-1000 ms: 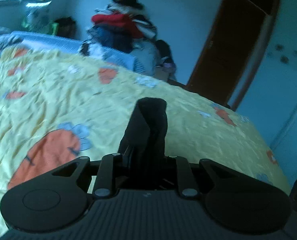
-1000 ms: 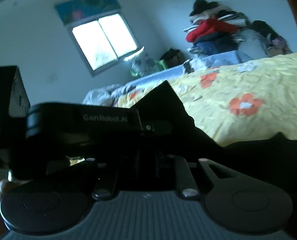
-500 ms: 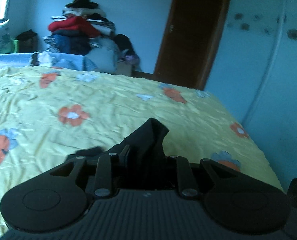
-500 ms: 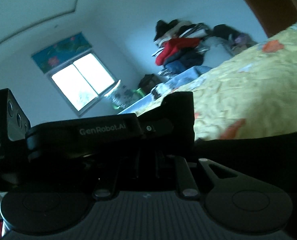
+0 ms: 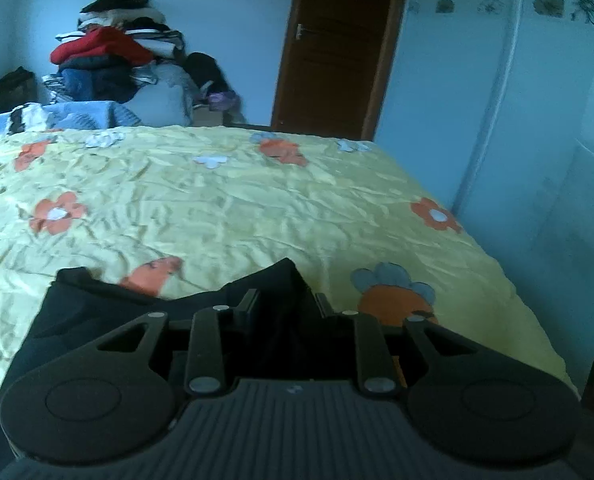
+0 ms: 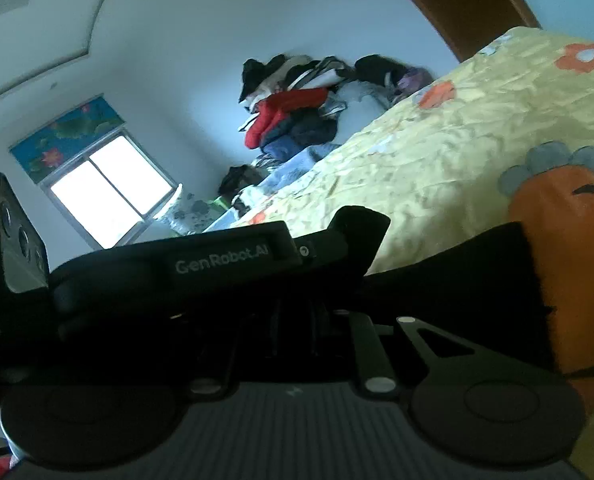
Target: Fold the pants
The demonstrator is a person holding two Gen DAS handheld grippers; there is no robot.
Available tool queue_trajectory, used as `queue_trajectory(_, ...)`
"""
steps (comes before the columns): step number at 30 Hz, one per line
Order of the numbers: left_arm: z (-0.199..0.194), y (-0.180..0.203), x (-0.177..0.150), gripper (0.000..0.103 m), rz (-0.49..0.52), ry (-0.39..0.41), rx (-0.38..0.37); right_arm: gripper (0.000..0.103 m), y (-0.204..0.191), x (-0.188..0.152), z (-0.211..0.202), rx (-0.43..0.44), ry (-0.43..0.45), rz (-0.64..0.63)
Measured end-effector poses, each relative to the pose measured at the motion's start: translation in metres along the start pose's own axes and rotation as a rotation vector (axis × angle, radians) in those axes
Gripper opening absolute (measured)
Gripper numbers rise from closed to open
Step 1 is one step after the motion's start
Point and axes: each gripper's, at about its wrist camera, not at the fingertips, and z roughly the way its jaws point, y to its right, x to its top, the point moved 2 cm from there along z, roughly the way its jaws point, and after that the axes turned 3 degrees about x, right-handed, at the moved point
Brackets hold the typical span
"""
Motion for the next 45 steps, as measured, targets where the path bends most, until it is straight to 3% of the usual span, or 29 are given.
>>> queue_trajectory(14, 0.023, 0.05, -0.019, 0.032, 0.05, -0.037, -0.097, 0.014, 0.039, 0.0, -0.033, -0.129, 0.01, 0.04)
queue_trajectory(17, 0.028, 0.054, -0.024, 0.045, 0.025, -0.088, -0.148, 0.014, 0.044, -0.002, -0.036, -0.188, -0.01, 0.021)
queue_trajectory(19, 0.025, 0.053, -0.027, 0.062, 0.011, -0.11, -0.182, 0.014, 0.046, -0.005, -0.04, -0.245, -0.027, -0.014)
queue_trajectory(20, 0.023, 0.053, -0.028, 0.065, 0.019, -0.108, -0.181, 0.014, 0.049, -0.006, -0.043, -0.268, -0.032, -0.026)
queue_trajectory(23, 0.008, 0.046, -0.025, 0.076, 0.056, -0.07, -0.134, 0.014, 0.057, -0.005, -0.059, -0.36, -0.018, -0.045)
queue_trajectory(26, -0.008, 0.027, -0.019, 0.098, 0.103, 0.002, -0.028, 0.014, 0.062, 0.004, -0.075, -0.407, 0.03, -0.031)
queue_trajectory(31, -0.025, -0.024, -0.011, 0.101, 0.163, 0.109, 0.205, 0.017, 0.046, 0.021, -0.061, -0.337, 0.026, -0.074)
queue_trajectory(32, -0.025, -0.038, -0.01, 0.101, 0.168, 0.104, 0.245, 0.02, 0.043, 0.023, -0.052, -0.321, 0.009, -0.087)
queue_trajectory(34, -0.024, -0.066, -0.008, 0.101, 0.165, 0.095, 0.317, 0.045, 0.036, 0.025, -0.031, -0.311, -0.033, -0.113)
queue_trajectory(36, -0.023, -0.092, -0.007, 0.101, 0.15, 0.089, 0.388, 0.06, 0.031, 0.023, -0.013, -0.313, -0.052, -0.147)
queue_trajectory(40, -0.02, -0.145, -0.004, 0.101, 0.098, 0.067, 0.519, 0.06, 0.029, 0.027, 0.021, -0.335, -0.104, -0.193)
queue_trajectory(43, -0.023, -0.166, -0.001, 0.101, 0.057, 0.04, 0.531, 0.056, 0.032, 0.028, 0.038, -0.355, -0.137, -0.23)
queue_trajectory(44, -0.021, -0.167, 0.0, 0.101, 0.045, 0.03, 0.51, 0.047, 0.033, 0.029, 0.042, -0.351, -0.146, -0.24)
queue_trajectory(45, -0.019, -0.166, -0.001, 0.101, 0.039, 0.023, 0.486, 0.031, 0.033, 0.029, 0.044, -0.347, -0.158, -0.241)
